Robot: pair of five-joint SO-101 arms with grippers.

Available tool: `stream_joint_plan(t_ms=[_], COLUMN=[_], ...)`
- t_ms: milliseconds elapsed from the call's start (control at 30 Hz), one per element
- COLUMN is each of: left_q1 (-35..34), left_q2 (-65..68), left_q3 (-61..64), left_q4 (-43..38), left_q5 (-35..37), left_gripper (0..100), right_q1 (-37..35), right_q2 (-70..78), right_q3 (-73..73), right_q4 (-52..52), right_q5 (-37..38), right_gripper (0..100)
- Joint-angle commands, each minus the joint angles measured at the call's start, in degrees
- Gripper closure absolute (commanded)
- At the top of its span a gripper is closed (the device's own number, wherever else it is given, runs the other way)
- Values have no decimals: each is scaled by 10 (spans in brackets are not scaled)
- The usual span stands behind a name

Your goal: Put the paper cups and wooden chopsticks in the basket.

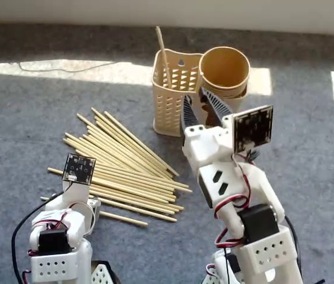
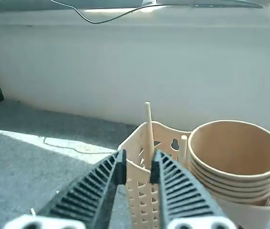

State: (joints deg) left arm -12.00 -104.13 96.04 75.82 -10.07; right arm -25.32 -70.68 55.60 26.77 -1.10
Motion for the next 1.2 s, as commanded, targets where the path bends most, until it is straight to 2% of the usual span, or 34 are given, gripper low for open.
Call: stream_joint_plan(t_ms=[0,467,700,1167], left_q1=[10,10,10,10], left_q2=[-3,-3,-3,-3], left_q3=[11,11,11,11], left_q4=[1,1,1,1], left_q5=[2,2,2,2], left_gripper=[839,839,839,839], right_q1=[-6,12,70,70], right_q2=[-73,-346,-335,-335], right_q3=[54,346,400,461], right_q4=[0,0,0,0], right_q5=[0,-2,-4,-4], right_gripper=[991,993,993,993])
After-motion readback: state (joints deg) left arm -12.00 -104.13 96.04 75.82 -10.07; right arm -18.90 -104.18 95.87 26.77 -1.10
